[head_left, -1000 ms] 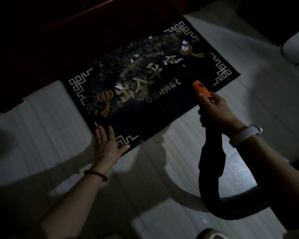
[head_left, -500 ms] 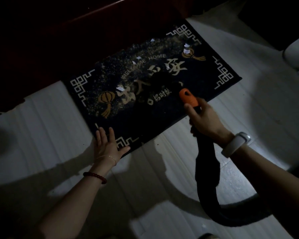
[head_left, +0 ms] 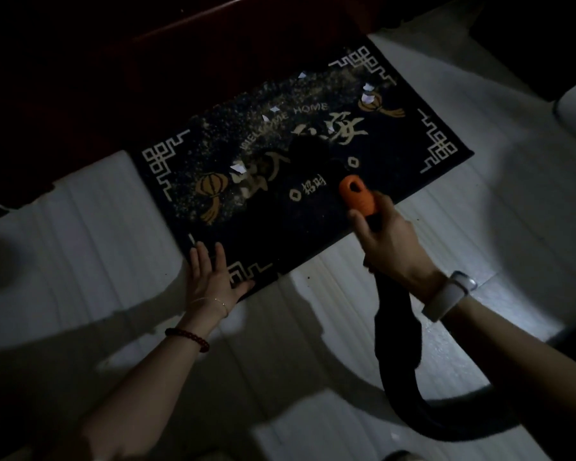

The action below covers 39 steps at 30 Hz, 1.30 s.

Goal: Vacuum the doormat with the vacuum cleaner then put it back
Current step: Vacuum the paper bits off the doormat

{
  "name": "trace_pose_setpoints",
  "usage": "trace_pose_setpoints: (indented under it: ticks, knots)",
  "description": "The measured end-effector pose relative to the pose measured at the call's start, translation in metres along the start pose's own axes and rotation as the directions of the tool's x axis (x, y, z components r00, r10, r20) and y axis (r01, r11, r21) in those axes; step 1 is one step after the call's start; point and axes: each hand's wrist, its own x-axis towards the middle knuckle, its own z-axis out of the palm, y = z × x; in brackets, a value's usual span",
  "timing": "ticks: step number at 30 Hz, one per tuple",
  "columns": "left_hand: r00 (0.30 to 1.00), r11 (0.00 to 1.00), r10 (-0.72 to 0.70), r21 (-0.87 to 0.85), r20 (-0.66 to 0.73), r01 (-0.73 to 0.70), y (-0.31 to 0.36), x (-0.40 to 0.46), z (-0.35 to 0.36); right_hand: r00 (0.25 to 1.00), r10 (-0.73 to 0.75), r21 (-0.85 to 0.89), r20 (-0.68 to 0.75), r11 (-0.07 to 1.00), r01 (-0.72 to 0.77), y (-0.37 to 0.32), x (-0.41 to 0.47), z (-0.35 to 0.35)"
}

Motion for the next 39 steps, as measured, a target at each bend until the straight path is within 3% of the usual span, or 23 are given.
trace_pose_setpoints:
  ticks: [3, 6, 9, 13, 17, 24, 29, 32, 36, 39]
  knots:
    - [1.000, 1.000, -0.005, 0.016, 0.005, 0.005, 0.001, -0.001, -0.001, 0.999, 0.044, -0.084, 0.012, 0.996, -0.042, 0.001, 0.002, 0.011]
    - [1.000, 0.999, -0.016, 0.028, -0.003, 0.016, 0.001, 0.000, -0.001, 0.987, -0.026, -0.231, 0.160, 0.971, 0.063, -0.001, -0.027, 0.046]
    - [1.000, 1.000, -0.015, 0.023, 0.002, 0.015, 0.001, 0.000, 0.000, 0.964, -0.039, -0.193, 0.262, 0.977, 0.092, -0.005, -0.041, 0.049]
    - [1.000, 1.000, 0.004, -0.006, -0.018, -0.004, -0.001, -0.001, 0.000, 0.984, 0.054, 0.086, 0.169, 0.994, -0.069, -0.001, -0.016, 0.013]
    - [1.000, 1.000, 0.003, -0.024, -0.006, -0.003, -0.001, -0.001, -0.001, 0.971, 0.219, 0.291, 0.094, 0.927, -0.237, 0.014, 0.005, -0.013]
    - [1.000, 0.999, 0.010, -0.034, -0.012, -0.010, -0.002, -0.002, 0.000, 0.978, 0.175, 0.213, -0.112, 0.966, -0.148, 0.016, 0.032, -0.011]
    - [0.999, 0.998, 0.019, -0.059, -0.029, -0.021, -0.002, -0.002, 0.000, 0.958, 0.193, 0.105, -0.213, 0.979, -0.174, 0.009, 0.060, -0.012]
    - [0.999, 0.997, 0.025, -0.066, -0.044, -0.028, -0.003, -0.001, 0.002, 0.981, 0.134, 0.017, -0.140, 0.991, -0.133, -0.004, 0.054, 0.009]
    - [0.998, 0.998, 0.021, -0.051, -0.057, -0.023, -0.003, -0.001, 0.003, 0.995, 0.039, -0.013, 0.093, 0.999, -0.038, -0.014, 0.027, 0.038]
    - [0.998, 0.998, 0.017, -0.056, -0.056, -0.020, -0.003, -0.001, 0.003, 0.996, 0.025, 0.015, 0.087, 1.000, -0.027, -0.014, 0.026, 0.031]
